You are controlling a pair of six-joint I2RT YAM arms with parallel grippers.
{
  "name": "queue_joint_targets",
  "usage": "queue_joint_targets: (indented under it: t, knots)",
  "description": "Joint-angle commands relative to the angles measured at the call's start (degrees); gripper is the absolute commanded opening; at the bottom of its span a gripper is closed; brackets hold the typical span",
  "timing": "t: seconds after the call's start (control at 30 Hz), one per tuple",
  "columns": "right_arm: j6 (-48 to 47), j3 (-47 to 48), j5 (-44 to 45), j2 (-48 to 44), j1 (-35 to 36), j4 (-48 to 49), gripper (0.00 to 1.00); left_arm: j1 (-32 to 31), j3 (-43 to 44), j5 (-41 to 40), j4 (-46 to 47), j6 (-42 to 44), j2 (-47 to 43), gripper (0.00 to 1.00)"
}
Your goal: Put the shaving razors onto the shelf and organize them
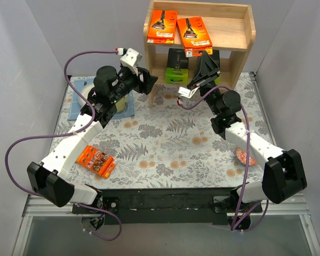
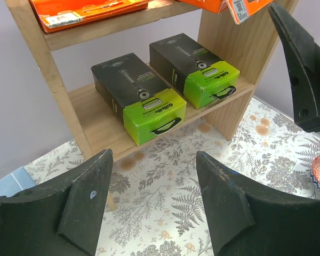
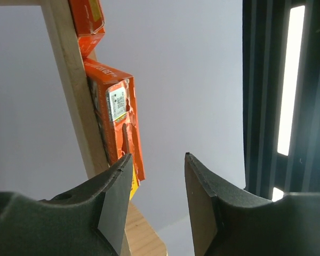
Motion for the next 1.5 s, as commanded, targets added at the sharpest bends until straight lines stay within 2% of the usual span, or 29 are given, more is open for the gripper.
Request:
queue_joint_targets:
  t: [0.0, 0.17, 0.5, 0.8, 0.93, 1.13, 1.47]
  knots:
    - [1.48, 0.69, -0.60, -1.45, -0.06, -2.38, 0.51, 0.54, 0.49, 0.45, 0.45, 0.03, -0.72, 0.63]
    - [1.75, 0.77, -0.25, -1.20, -0.06, -3.98, 0.53, 0.63, -0.04, 0.53, 0.63, -0.05, -0.89, 0.63]
    - [0.70, 7.36, 3.09, 6.53, -0.23, 1.38, 0.52, 0.98, 0.22, 0.89, 0.80, -0.84, 0.16, 0.63]
    - [-0.36, 8.95, 4.15, 5.75, -0.24, 0.34, 0.35, 1.16, -1.18, 0.97, 1.24, -1.28, -0.72, 0.63]
    - [-2.03, 10.00, 5.90, 4.52, 0.99, -2.74, 0.20, 1.25, -1.71, 1.76, 1.85, -1.99, -0.72, 0.63]
    - [-5.28, 11.75, 11.43, 3.90, 3.89, -6.34, 0.04, 1.33, -1.63, 2.55, 2.12, -2.87, -0.72, 0.63]
    - [-8.88, 18.25, 20.05, 7.06, 6.80, -10.39, 0.01, 1.42, -3.03, 2.56, 1.77, -3.13, -2.39, 0.64]
